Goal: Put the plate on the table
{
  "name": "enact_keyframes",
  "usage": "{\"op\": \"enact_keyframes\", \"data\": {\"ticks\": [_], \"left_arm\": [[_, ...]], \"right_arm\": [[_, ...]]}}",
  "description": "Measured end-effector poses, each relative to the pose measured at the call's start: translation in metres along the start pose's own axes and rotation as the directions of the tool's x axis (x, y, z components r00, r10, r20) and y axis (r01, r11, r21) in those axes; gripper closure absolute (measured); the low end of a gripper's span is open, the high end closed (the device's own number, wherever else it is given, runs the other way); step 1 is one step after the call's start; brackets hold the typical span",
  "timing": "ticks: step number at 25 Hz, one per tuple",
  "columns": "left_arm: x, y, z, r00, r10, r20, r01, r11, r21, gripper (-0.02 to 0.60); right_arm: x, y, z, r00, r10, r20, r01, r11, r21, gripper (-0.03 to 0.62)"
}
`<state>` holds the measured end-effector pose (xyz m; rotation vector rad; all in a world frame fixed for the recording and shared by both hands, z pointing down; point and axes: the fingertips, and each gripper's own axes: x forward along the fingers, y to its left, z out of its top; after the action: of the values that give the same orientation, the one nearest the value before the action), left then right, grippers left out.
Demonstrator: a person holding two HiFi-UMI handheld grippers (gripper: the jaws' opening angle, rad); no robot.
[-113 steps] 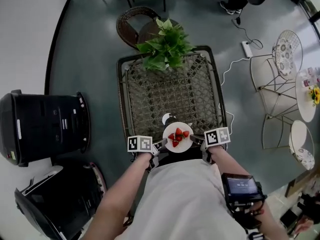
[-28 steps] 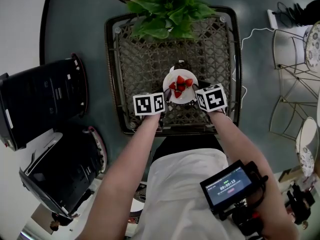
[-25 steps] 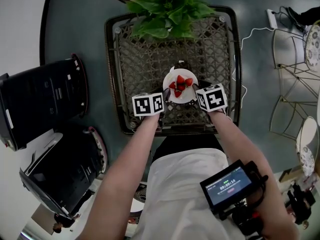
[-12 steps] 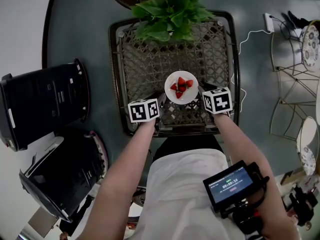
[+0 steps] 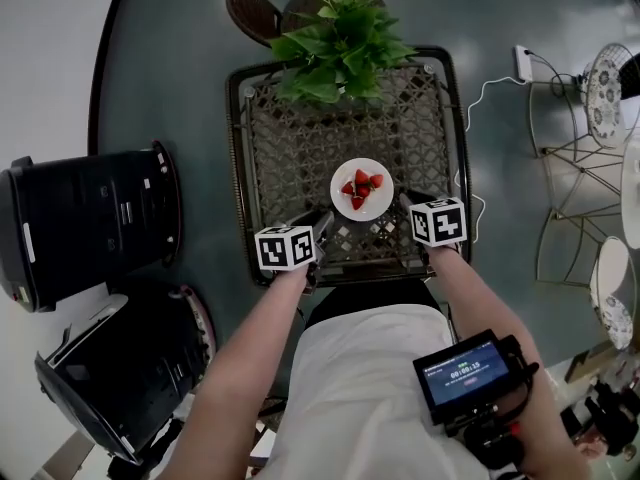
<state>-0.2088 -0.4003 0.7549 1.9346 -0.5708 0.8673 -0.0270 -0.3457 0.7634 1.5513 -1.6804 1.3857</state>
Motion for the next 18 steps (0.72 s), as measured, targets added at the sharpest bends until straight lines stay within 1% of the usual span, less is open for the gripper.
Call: {"op": "enact_keyframes", "data": {"ticks": [1,3,4,8,10,13,15,18], "left_arm": [[-0.002,-0.002,0.000,1.000,-0.009,0.005,0.009,1.000,0.006,0.463],[-0.008,-0.006,0.002,0.999,-0.024,0.021,0.024,1.000,0.014,0.517],[-0.011,-0.009,0.002,0.999,-0.032,0.029,0.032,0.999,0.014,0.539],[-0.027,-0.021,0.005,0.994,-0.080,0.073,0.079,0.997,0.017,0.577],[-0.036,-0.032,0.008,0.989,-0.109,0.102,0.104,0.993,0.057,0.577],[-0.053,-0.053,0.013,0.975,-0.165,0.149,0.143,0.979,0.147,0.577],[-0.065,-0.065,0.018,0.963,-0.199,0.185,0.164,0.969,0.187,0.577],[-0.083,-0.079,0.022,0.948,-0.230,0.221,0.174,0.954,0.245,0.577]], "right_arm": [[-0.003,0.001,0.001,1.000,-0.001,0.008,0.001,1.000,-0.001,0.536],[-0.011,0.003,0.003,1.000,0.008,0.027,-0.008,1.000,0.007,0.574],[-0.016,0.006,0.003,0.999,0.022,0.038,-0.023,1.000,0.016,0.576],[-0.039,0.022,0.007,0.993,0.076,0.094,-0.079,0.996,0.028,0.589],[-0.052,0.030,0.009,0.987,0.099,0.128,-0.103,0.994,0.021,0.589],[-0.072,0.042,0.012,0.973,0.140,0.182,-0.145,0.989,0.016,0.589],[-0.085,0.049,0.014,0.961,0.165,0.220,-0.172,0.985,0.011,0.589],[-0.105,0.063,0.021,0.939,0.201,0.280,-0.207,0.978,-0.008,0.589]]}}
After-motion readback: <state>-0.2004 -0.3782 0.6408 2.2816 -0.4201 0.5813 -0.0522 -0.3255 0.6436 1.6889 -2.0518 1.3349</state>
